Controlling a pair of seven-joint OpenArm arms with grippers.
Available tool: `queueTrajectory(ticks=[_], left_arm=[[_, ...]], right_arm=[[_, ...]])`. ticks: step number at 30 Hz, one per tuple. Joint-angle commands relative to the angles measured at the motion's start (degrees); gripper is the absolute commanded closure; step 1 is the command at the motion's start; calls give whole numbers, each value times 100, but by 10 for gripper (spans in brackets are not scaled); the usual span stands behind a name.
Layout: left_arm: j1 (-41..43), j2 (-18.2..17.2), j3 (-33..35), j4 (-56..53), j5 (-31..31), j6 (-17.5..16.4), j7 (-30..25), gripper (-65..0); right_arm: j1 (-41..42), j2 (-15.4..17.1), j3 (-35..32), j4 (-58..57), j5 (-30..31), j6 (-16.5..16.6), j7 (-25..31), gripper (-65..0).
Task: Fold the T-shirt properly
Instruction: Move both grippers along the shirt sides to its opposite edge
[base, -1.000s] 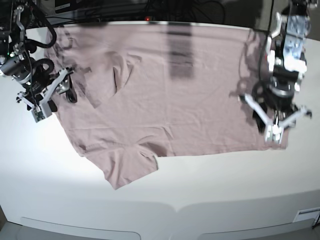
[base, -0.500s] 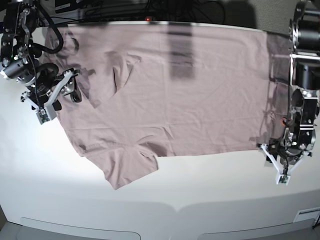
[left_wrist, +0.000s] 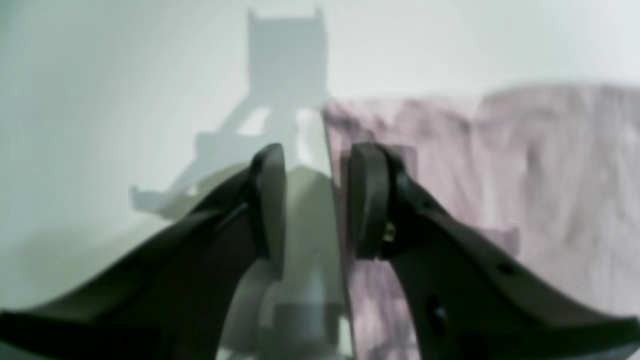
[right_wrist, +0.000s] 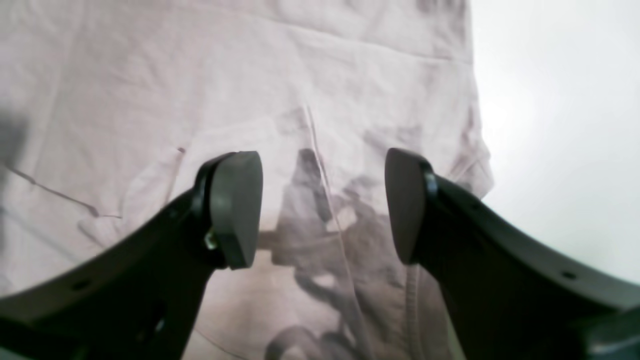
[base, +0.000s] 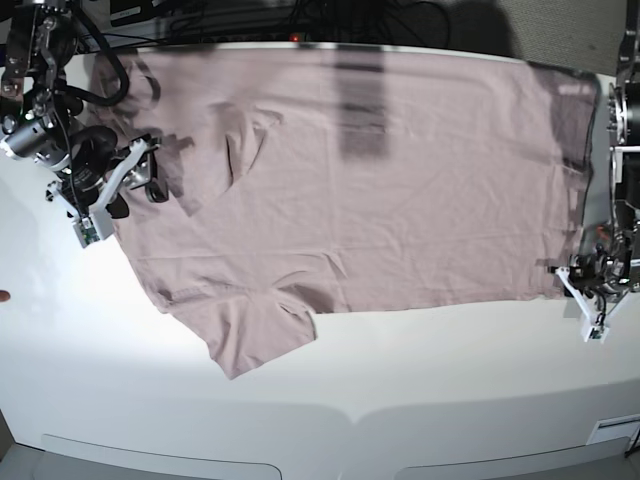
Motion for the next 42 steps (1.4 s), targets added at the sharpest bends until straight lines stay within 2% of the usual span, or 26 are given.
queueTrajectory(ticks=[1,5,7,19,24,26,30,33,37,39,42], left_arm=[[-170,-66,-28,20,-103,-153,-35,-220],[-140,-59,-28,-35,-831,-487,-17,-220],[-142,-59,-28,-35,-907,-546,4,-220],[-208,-168,-28,101,-933,-542,129,-220],[-205,-258,-28,546,-1707,-546,651,-220],[-205,-284,-28,647,-1941,-544,667,-220],[-173,-284,-28,584,-1897,-562,612,-220],[-175,-284,-28,249,-1628,-562,317,-220],[-173,-269,-28,-199,-1727,-564,247,-220],[-175,-271,-28,-304,-2037,-743,463,-220],[-177,-267,-28,-295,-2874,-1163,1073,-220]], right_arm=[[50,81,44,87,72,15,90,-390],[48,81,44,87,70,17,72,-390],[50,81,44,87,70,17,46,-390],[48,81,44,87,68,17,33,-390],[50,81,44,87,70,17,35,-390],[50,81,44,87,70,17,33,-390],[50,81,44,87,70,17,-33,-390],[48,81,44,87,70,17,-33,-390],[48,81,44,87,70,17,-79,-390],[50,81,44,87,70,17,-76,-390],[50,81,44,87,70,20,-74,-390]])
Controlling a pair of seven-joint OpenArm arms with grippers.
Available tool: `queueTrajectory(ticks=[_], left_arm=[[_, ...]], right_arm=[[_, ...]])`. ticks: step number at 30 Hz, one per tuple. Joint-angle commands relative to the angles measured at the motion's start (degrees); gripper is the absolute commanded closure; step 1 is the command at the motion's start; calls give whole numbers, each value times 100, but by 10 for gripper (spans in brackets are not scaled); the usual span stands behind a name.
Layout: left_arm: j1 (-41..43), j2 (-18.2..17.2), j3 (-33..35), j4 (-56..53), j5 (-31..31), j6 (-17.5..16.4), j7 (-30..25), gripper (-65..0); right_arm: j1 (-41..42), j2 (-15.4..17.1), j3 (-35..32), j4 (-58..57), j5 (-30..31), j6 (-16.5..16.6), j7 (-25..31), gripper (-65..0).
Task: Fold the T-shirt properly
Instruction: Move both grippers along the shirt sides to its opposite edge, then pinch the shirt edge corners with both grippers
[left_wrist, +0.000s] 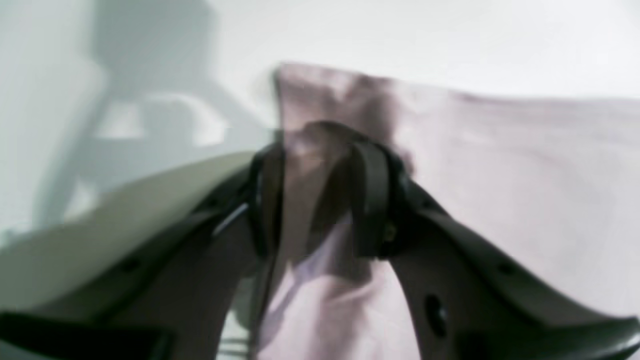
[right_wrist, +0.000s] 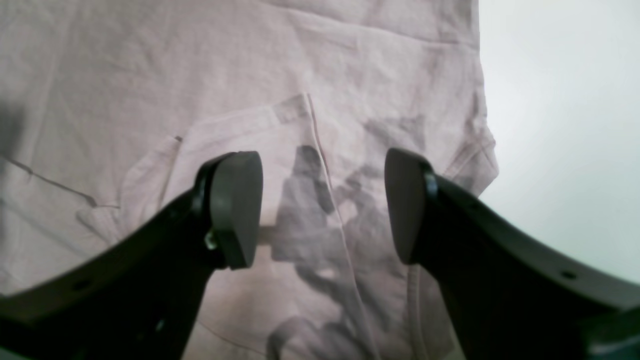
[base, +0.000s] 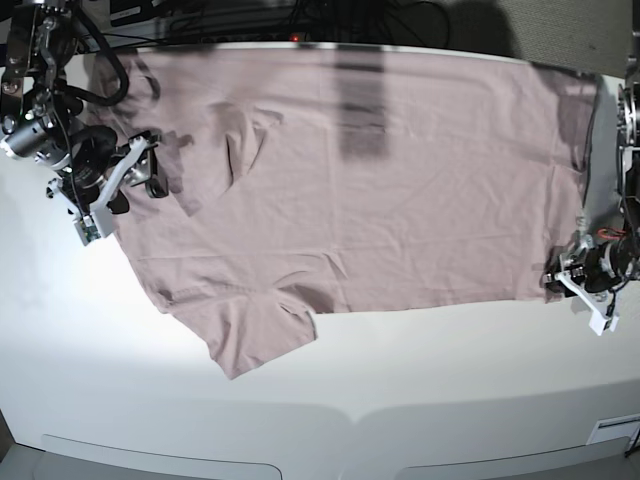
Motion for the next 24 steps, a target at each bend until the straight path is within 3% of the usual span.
queueTrajectory(ticks=[1,12,14,16,17,24], left_arm=[[-155,-72,-20,61,-236,-109,-9,-220],[-162,-81,-20,61,-433,-120,-227,-216],[-160,-76,-20,61,-431,-120,-214,-156],[-160,-74,-20,61,-431,-120,-243,-27],[-160,-76,-20,61,-433,-120,-260,0],[-160,-76,-20,61,-428,-122,-691,0]], right_arm=[[50,81,44,87,70,11,92,-390],[50,81,44,87,72,68,92,-390],[50,81,44,87,70,68,92,-390],[50,81,44,87,70,68,94,-390],[50,81,44,87,70,68,96,-390],[155,79,44,48,26,57,404,-390]])
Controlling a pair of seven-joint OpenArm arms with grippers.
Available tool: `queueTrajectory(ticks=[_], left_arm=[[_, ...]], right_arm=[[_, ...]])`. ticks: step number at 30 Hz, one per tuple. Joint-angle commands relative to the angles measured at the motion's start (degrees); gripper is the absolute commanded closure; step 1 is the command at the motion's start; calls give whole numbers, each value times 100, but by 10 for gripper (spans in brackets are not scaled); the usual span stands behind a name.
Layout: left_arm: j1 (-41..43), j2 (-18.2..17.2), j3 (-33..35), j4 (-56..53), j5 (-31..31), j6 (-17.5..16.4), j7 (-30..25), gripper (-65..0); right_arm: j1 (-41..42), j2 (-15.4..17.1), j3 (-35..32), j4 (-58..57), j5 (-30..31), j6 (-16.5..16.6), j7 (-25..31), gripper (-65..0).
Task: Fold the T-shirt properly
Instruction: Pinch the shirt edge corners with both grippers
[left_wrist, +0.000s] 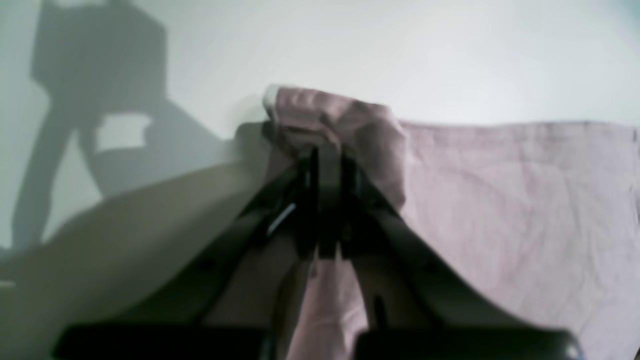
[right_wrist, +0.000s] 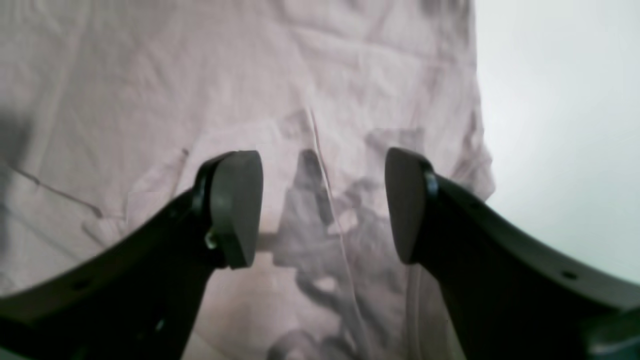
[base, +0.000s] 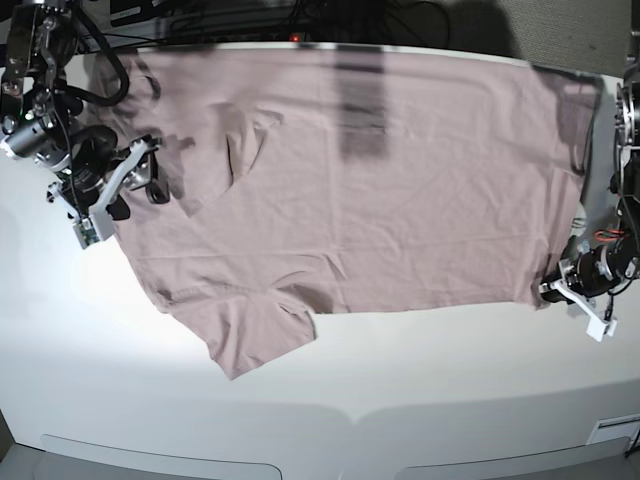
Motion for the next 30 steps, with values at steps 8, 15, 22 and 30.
queueTrajectory(ticks=[8,15,22,30], left_arm=[[-173,-98,-24,66,-81,-68,-109,0],[-175,-96,-24,120,-79,-70,-114,0],[-175,-96,-24,308,-79,-70,-81,0],[-175,-98,-24,308,-79,-70,-70,0]], right_arm=[[1314,81,39,-879,33,-44,-7,-390],[2306,68,-339,-1738,28,260,-455,-390],[3154,68,-1325,-2806,-608,127,-177,-390],[4347,66,-1580,-4594,-977,-70,105,-390]])
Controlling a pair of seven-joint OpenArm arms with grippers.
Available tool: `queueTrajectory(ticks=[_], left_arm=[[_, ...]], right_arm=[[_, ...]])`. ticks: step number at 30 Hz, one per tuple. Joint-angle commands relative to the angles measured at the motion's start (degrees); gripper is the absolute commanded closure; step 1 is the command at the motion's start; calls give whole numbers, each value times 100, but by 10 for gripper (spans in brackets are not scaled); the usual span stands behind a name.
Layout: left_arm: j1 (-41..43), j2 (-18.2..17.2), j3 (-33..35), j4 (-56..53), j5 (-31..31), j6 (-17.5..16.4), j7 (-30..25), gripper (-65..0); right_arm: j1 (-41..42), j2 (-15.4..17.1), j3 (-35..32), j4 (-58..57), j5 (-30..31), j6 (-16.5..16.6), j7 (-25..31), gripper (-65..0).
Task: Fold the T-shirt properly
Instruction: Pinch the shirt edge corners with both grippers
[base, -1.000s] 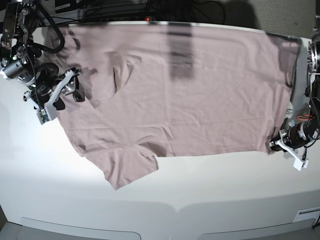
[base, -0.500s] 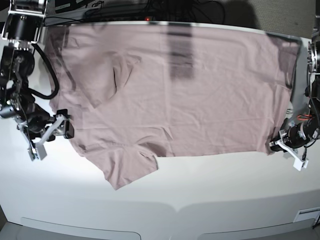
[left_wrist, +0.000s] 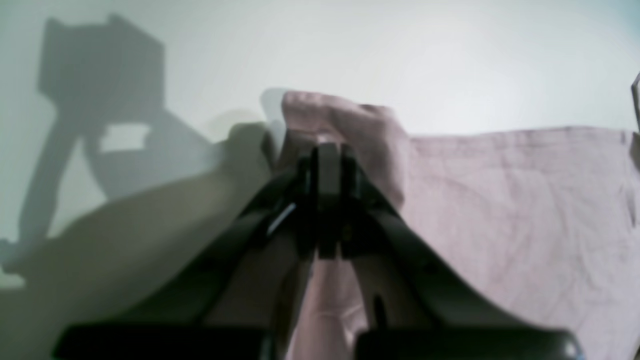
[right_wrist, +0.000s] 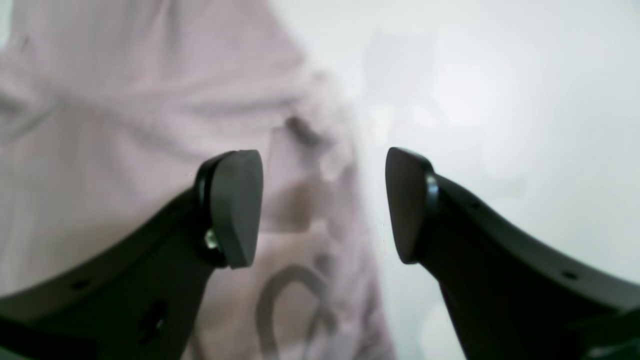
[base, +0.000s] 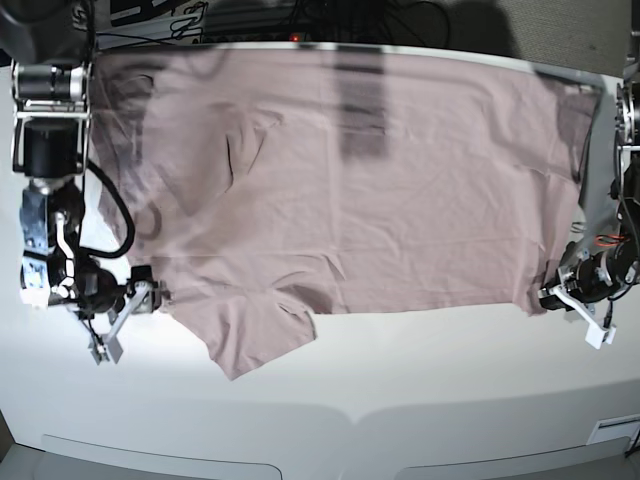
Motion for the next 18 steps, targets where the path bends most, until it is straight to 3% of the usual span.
queueTrajectory(ticks=[1,7,9,18], left_arm=[[-175,-98,-24,90,-85,-72,-136,0],[-175,-98,-24,90,-85,-72,-136,0],[-173,-101,-24,90,-83,-72,-133,0],[-173,-101,-24,90,-79,-72,-133,0]], right_arm=[[273,72,33,-114,2,-2,101,-390],[785,-103,33,-1596,-374,33,111,-390],[813,-203,33,-1954,-632,197,280,-390],[925,-476,33,-2142,-658,422,422,-390]])
